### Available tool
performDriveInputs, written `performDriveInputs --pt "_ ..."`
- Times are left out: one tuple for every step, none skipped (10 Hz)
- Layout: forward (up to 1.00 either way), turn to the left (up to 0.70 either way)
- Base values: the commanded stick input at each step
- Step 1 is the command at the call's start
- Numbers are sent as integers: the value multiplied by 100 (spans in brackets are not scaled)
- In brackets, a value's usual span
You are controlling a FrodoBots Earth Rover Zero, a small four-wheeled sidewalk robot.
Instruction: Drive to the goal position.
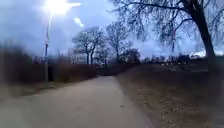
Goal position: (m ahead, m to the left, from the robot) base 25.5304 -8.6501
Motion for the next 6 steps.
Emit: performDriveInputs --pt "100 0" --pt "100 0" --pt "100 0" --pt "100 0" --pt "100 0" --pt "28 0"
